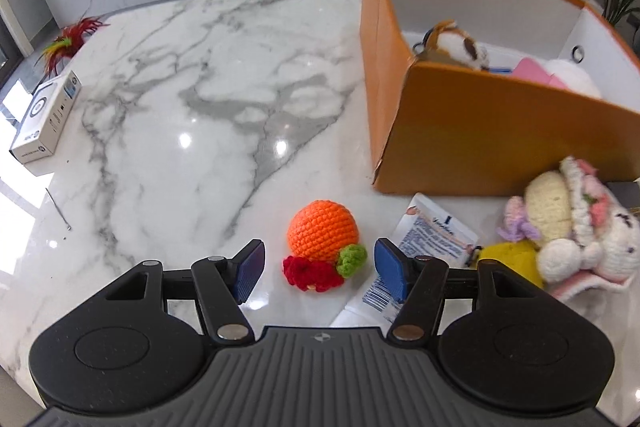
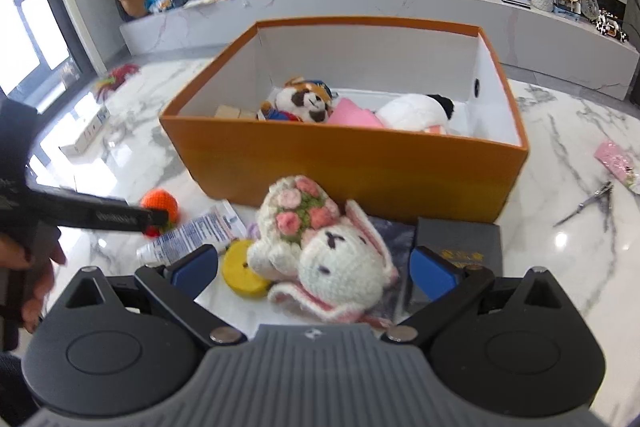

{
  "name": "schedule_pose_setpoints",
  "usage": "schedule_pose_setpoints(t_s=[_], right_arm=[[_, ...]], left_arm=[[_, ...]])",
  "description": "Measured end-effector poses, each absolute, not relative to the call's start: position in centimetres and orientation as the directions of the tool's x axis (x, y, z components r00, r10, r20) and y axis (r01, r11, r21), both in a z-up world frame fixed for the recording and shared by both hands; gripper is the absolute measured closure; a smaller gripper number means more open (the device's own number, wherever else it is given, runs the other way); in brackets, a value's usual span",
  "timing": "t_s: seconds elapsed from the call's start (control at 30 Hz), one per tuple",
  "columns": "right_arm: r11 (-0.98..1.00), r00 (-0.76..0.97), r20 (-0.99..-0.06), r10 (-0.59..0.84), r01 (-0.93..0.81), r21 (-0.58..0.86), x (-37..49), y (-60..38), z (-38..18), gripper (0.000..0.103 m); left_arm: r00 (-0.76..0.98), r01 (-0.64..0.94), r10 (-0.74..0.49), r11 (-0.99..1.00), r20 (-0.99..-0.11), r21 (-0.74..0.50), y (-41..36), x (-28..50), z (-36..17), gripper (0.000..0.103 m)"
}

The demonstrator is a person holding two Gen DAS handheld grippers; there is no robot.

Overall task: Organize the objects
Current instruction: 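Grasp the orange crochet fruit with the left tool while the right tool grasps the crochet bunny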

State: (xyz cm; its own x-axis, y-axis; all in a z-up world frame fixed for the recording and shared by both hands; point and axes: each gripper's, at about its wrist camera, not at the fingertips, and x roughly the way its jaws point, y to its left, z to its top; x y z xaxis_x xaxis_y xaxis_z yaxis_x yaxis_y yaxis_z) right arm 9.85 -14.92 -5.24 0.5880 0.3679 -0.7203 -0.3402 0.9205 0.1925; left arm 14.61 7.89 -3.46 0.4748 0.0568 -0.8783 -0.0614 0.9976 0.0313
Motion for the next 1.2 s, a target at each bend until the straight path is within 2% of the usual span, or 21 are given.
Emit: schedule_pose_setpoints(t_s=[0.23,0.57,0.8,0.9,1.1,1.2], right_arm=[[0.893,0.576,-0.693,0.433,-0.378,0.244,11.3,-14.0,-6.5,0.001],[0.910,0.548,-0.738,0.394,-0.346,0.229,13.7,-12.8,-9.0,0.001],[0.925,0.549,-0.767,0.331,-0.349,0.149,14.3,-11.4,-10.1,0.001],[0.930,0.552,-0.779,0.297,-0.352,0.105,14.3,-11.1,-10.5,0.006],[0.924,0.554,-0.777,0.300,-0.370,0.093,14.3,-11.2,-10.8,0.007],[0.921,0.561,-0.763,0.321,-0.372,0.113,14.1,-11.6,-10.6,0.016]], left_arm=[[0.438,-0.090,0.062,0.996,-0.897,0.025,8.4,15.7,-5.0,0.032],[0.445,-0.083,0.046,0.996,-0.895,0.009,8.7,15.8,-5.4,0.031],[0.450,-0.074,0.042,0.997,-0.892,0.009,8.7,16.1,-5.5,0.031],[0.451,-0.076,0.044,0.997,-0.891,0.011,8.7,16.1,-5.5,0.031],[0.451,-0.075,0.043,0.997,-0.891,0.010,8.6,16.2,-5.4,0.031],[0.452,-0.075,0.043,0.997,-0.891,0.010,8.6,16.2,-5.4,0.031]])
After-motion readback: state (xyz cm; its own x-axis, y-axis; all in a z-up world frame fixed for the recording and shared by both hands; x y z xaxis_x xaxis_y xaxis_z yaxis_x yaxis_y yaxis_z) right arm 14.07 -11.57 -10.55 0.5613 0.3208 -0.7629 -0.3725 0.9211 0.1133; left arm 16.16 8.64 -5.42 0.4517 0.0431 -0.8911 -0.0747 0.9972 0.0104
